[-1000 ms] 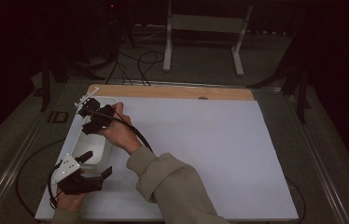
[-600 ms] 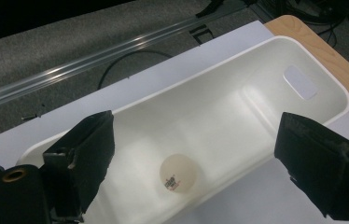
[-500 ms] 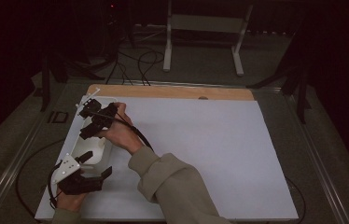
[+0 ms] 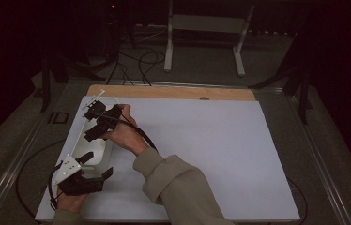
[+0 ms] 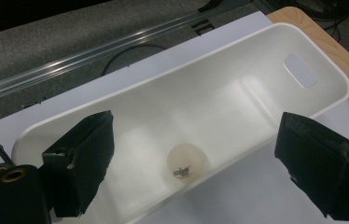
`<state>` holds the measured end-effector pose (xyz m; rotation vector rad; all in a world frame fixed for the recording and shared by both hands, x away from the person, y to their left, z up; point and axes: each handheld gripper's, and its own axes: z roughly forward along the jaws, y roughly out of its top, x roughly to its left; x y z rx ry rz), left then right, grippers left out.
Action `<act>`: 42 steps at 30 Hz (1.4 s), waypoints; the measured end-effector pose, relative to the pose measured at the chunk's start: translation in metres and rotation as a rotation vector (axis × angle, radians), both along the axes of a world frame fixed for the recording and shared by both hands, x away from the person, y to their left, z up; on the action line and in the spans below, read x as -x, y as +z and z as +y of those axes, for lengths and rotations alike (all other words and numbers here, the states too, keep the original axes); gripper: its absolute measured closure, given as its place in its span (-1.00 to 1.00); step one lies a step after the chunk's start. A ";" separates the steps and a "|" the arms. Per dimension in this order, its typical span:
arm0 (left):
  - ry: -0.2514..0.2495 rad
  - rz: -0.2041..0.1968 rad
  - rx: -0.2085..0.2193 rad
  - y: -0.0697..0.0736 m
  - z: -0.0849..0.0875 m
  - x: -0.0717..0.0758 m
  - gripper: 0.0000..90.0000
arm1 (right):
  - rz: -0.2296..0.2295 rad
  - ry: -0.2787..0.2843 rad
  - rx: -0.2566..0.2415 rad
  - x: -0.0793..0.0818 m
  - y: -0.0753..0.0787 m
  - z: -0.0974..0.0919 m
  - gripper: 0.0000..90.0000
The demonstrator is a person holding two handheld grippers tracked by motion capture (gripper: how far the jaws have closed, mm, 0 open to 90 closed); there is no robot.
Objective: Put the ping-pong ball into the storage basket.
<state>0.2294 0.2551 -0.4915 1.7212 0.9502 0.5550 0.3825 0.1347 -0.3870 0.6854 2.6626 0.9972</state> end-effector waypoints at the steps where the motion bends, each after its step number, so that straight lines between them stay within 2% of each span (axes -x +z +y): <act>1: -0.001 0.000 -0.002 0.000 0.000 0.000 -0.87 | 0.001 -0.001 -0.001 0.000 0.000 -0.001 -0.75; 4: -0.001 0.000 -0.002 0.000 0.000 0.000 -0.87 | -0.014 -0.007 -0.011 0.000 0.001 -0.005 -0.75; 13: 0.000 0.000 -0.002 0.000 0.000 0.000 -0.87 | -0.019 -0.012 -0.021 0.000 0.005 -0.018 -0.75; 23: -0.001 0.000 -0.006 0.000 -0.001 0.000 -0.87 | -0.028 -0.038 -0.043 0.000 0.003 -0.047 -0.75; 25: -0.004 0.015 -0.006 -0.002 -0.002 -0.002 -0.86 | -0.027 -0.042 -0.046 0.000 0.003 -0.050 -0.75; 26: -0.003 0.011 -0.023 -0.002 -0.002 -0.002 -0.87 | -0.023 -0.046 -0.052 -0.001 0.003 -0.052 -0.75; 30: 0.000 0.013 -0.010 -0.001 -0.003 0.000 -0.83 | -0.025 -0.048 -0.054 0.000 0.004 -0.061 -0.75; 42: -0.002 0.012 -0.017 -0.001 -0.003 0.000 -0.84 | -0.053 -0.050 -0.076 0.004 0.010 -0.082 -0.75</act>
